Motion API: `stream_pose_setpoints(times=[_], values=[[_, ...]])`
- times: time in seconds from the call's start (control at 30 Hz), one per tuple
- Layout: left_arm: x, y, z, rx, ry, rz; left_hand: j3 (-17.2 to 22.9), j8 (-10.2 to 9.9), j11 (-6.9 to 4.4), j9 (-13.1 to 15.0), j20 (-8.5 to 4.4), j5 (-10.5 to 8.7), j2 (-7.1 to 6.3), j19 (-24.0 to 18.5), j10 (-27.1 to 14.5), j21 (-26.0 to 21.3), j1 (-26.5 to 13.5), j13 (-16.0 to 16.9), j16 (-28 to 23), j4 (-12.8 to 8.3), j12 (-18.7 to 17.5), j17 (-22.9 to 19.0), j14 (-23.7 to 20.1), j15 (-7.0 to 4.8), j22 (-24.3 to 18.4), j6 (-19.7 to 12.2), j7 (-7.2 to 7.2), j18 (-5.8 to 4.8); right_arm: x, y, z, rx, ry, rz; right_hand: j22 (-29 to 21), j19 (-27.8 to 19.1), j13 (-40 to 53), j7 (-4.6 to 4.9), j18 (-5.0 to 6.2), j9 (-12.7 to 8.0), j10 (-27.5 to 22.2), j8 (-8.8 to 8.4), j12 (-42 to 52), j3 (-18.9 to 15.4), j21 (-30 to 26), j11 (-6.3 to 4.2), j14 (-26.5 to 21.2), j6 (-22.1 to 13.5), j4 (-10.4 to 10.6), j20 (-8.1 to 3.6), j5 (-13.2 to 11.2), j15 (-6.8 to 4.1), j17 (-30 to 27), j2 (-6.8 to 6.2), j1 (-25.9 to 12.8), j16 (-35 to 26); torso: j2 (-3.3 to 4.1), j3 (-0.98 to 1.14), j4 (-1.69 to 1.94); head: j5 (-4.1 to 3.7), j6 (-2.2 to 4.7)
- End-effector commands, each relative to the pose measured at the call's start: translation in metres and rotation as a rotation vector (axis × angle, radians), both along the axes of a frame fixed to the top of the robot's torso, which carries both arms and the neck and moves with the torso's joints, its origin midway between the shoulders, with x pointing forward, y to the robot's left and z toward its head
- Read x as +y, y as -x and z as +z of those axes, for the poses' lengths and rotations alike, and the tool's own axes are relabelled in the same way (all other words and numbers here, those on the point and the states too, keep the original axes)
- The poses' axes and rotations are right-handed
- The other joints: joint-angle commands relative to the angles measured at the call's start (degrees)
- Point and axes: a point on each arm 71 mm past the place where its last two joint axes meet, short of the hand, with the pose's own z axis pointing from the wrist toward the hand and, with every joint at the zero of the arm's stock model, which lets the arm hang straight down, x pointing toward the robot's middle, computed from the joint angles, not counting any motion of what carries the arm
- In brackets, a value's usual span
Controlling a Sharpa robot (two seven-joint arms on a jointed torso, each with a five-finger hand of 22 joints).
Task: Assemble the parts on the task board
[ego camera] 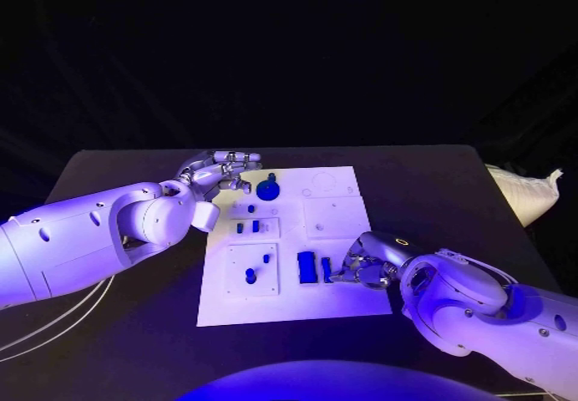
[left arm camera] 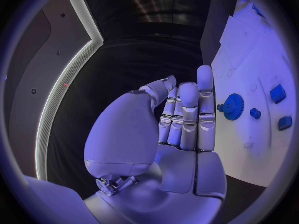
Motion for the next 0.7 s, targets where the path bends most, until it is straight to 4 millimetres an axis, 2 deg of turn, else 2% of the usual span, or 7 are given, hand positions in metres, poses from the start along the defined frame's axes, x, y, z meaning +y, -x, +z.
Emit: stream_pose_setpoints(times=[0.03,0.43,0.57,0.7], values=[[-0.0024,0.0008,0.0008,-0.005,0.008,-0.019,-0.07,0.17,-0.09,-0.07,0.01,-0.07,0.52,-0.5,-0.45,-0.23,0.03,-0.06,-0.23,-0.14,0.35,-0.05,-0.29,0.07,-0.07,-0.47,0.04,0.57,0.0015,0.0009,-0.0028,0.022,0.03,0.022,0.05,0.36,-0.06,0.3,-0.93,0.08,0.39,-0.24,-0.13,0.02,0.13,0.03,4.41,0.05,-0.41,0.17,-0.3,-0.31,5.97,0.06,0.76,-0.07,0.02,0.0,-0.02,-0.01,-0.05],[-0.0032,0.0008,0.0008,-0.004,0.009,-0.02,-0.07,0.17,-0.09,-0.07,0.01,-0.07,0.52,-0.5,-0.45,-0.23,0.03,-0.06,-0.23,-0.14,0.35,-0.05,-0.29,0.07,-0.07,-0.47,0.04,0.57,0.0,-0.0076,-0.0107,0.018,0.065,0.007,0.14,0.38,0.09,0.27,-0.94,0.11,0.47,-0.21,0.06,0.07,0.17,0.0,4.43,0.12,-0.67,0.16,-0.32,-0.33,6.06,0.56,1.32,-0.03,0.0,0.07,-0.04,0.04,-0.12],[-0.0033,0.0007,0.0007,-0.004,0.009,-0.02,-0.07,0.17,-0.09,-0.07,0.01,-0.07,0.52,-0.5,-0.45,-0.23,0.03,-0.06,-0.23,-0.14,0.35,-0.05,-0.29,0.07,-0.07,-0.47,0.04,0.57,0.0003,-0.0089,-0.0119,0.017,0.067,0.004,0.19,0.4,0.15,0.27,-0.95,0.12,0.5,-0.2,0.14,0.09,0.19,-0.01,4.43,0.14,-0.69,0.16,-0.29,-0.33,6.09,0.72,1.39,-0.01,-0.05,0.0,-0.08,0.02,-0.11],[-0.0032,0.0005,0.0006,-0.004,0.009,-0.02,-0.07,0.17,-0.09,-0.07,0.01,-0.07,0.52,-0.5,-0.45,-0.23,0.03,-0.06,-0.23,-0.14,0.35,-0.05,-0.29,0.07,-0.07,-0.47,0.04,0.57,0.0021,-0.0075,-0.0098,0.012,0.047,0.003,0.06,0.35,-0.06,0.35,-0.93,0.1,0.4,-0.26,-0.26,-0.16,0.12,0.04,4.39,0.04,-0.49,0.16,0.11,-0.32,5.9,0.89,1.13,-0.13,-0.05,0.07,-0.11,0.1,0.04]])
